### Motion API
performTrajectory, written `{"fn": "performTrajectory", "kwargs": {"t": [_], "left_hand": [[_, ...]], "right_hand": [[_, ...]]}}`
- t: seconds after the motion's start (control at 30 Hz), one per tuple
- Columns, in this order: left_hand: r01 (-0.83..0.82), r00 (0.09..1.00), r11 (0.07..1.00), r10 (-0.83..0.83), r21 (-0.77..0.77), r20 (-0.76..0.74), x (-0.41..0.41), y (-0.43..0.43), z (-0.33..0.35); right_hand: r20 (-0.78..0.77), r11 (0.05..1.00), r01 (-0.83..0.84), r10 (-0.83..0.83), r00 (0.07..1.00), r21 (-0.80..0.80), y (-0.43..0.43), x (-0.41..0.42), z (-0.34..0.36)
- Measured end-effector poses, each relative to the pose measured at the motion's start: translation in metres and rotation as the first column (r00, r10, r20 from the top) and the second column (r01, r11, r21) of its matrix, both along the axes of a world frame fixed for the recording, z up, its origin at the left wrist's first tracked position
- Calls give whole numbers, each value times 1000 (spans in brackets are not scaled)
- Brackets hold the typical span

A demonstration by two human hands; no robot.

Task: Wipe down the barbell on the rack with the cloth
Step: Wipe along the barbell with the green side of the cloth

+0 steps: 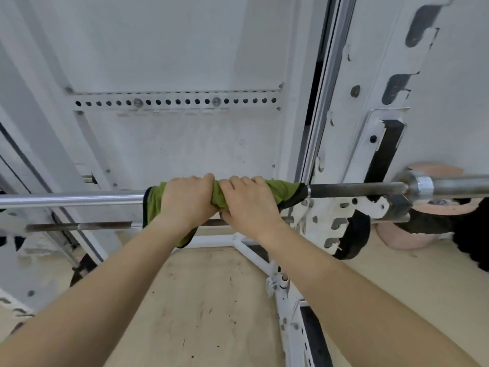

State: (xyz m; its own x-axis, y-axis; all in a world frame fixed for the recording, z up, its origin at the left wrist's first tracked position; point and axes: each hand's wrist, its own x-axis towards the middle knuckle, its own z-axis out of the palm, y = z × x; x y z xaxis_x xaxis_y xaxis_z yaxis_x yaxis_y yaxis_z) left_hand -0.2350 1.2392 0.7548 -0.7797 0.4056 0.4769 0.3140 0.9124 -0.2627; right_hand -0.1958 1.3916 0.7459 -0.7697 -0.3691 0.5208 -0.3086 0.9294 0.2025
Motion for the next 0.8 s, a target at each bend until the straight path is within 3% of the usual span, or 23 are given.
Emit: {"fn": "performTrajectory", "kwargs": {"t": [0.17, 0.3, 0.37, 0.43, 0.47, 0.5, 0.63, 0.7, 0.8], "left_hand": [[148, 988, 985, -152, 86, 38, 18, 111, 1], [233, 947, 944, -274, 232, 165, 33, 177, 9], [248, 879, 833, -408, 494, 247, 41, 197, 20], [223, 779, 571, -592, 790, 208, 51, 221, 34], [232, 756, 482, -636, 845, 155, 54, 234, 40], [259, 757, 476, -641, 840, 130, 56, 247, 42], [305, 855, 740, -490, 599, 170, 59, 272, 22], [316, 908, 848, -400, 426, 123, 56, 265, 10], [292, 924, 888, -358, 355, 136, 48, 259, 10]], "right_hand": [[-90, 977, 170, -183, 979, -128, 99, 38, -18], [42, 943, 254, -251, 967, -214, 147, 62, 17], [68, 907, 277, -270, 961, -317, 173, 73, 40], [-37, 829, 248, -307, 951, -502, 205, 85, 60], [-102, 784, 235, -354, 930, -574, 221, 90, 66], [-121, 754, 250, -399, 909, -607, 233, 93, 68], [48, 810, 331, -353, 934, -485, 270, 101, 39], [22, 868, 305, -322, 946, -392, 279, 101, 29], [49, 904, 361, -360, 932, -230, 284, 87, 44]]}}
